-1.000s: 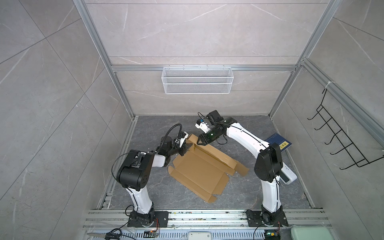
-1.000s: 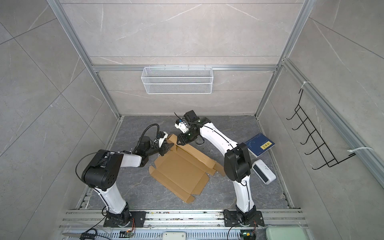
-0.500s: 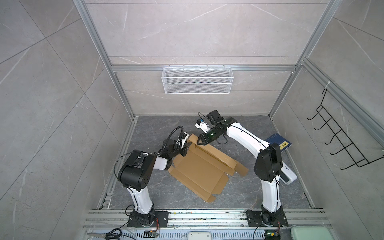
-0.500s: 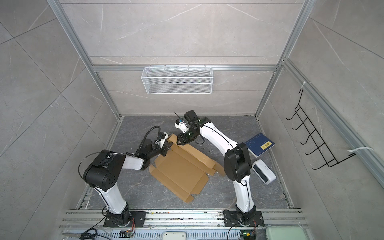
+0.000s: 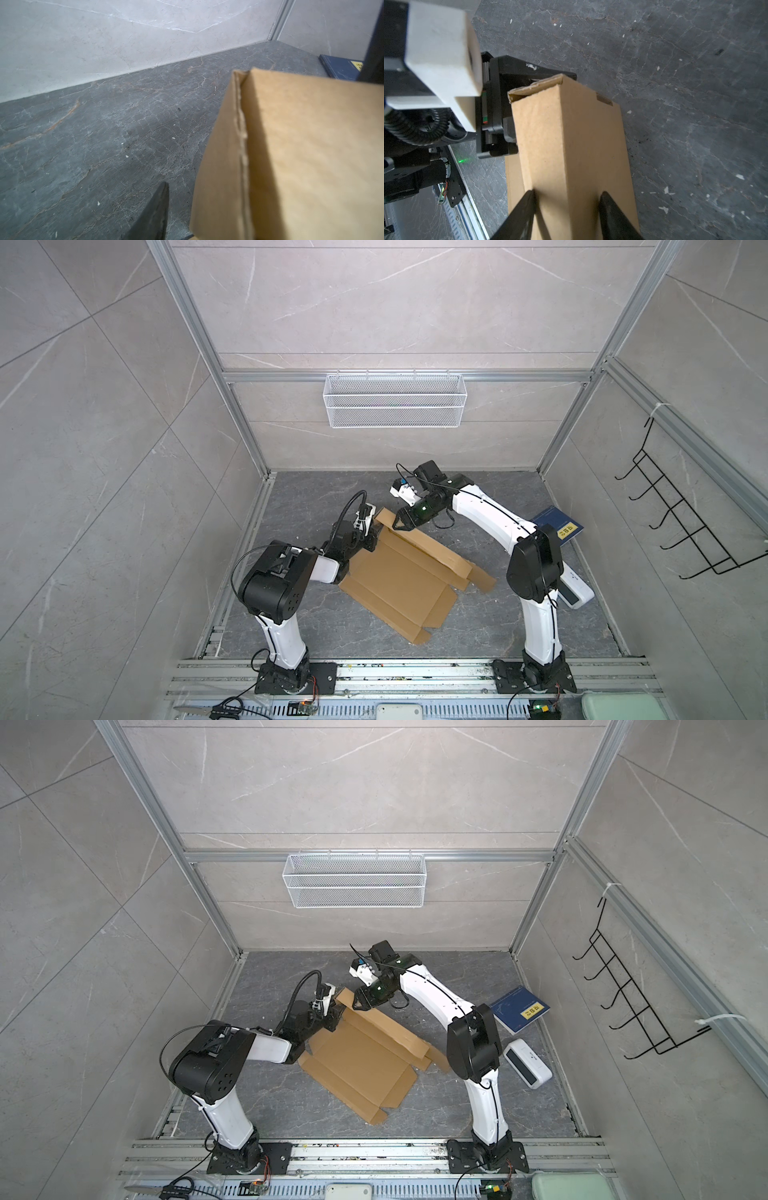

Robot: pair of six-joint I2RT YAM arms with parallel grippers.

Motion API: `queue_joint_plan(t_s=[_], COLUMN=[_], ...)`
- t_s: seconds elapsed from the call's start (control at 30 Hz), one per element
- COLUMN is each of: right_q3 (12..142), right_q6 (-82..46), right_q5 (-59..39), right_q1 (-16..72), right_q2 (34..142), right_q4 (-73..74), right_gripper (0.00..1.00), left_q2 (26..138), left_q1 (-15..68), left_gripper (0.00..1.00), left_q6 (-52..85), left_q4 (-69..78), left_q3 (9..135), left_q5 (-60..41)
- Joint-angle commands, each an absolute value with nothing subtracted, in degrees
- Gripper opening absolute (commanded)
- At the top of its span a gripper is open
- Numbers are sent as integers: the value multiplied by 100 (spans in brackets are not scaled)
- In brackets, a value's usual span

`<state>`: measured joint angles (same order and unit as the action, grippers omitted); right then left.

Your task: Fold the paper box

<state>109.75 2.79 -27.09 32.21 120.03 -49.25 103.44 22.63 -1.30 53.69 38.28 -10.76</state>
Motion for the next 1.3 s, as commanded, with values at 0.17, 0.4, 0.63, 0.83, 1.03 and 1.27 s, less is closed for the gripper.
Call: queue_joint_plan(t_s=[0.17,0.4,0.63,0.83,1.03,1.27], right_q3=[10919,10952,10927,10865,10872,10982], right_q6=[324,311,290,252,230,151], right_q5=[-2380,-2386,-2403,-2408,-2430,-2596], right_q1=[3200,3199,3192,3199,3199,3149], right_q2=[12375,12379,12340,12313,12322,12255], right_q4=[-5423,-5446,-5424,-5378,-5366,-5367], right_gripper=[51,51,51,51,51,53], left_q2=[10384,10528,10490,10541,10636,10527], left_q1=[2210,2263,2706,2905,3174,3194], left_gripper=[46,39,29,19,13,17], left_q6=[-25,291,105,152,139,120], left_q4=[5244,5519,5613,5713,5737,5740], left_q3=[4172,4210,4193,4149,4217,4128], left_q5=[-889,-668,398,959,1393,1190])
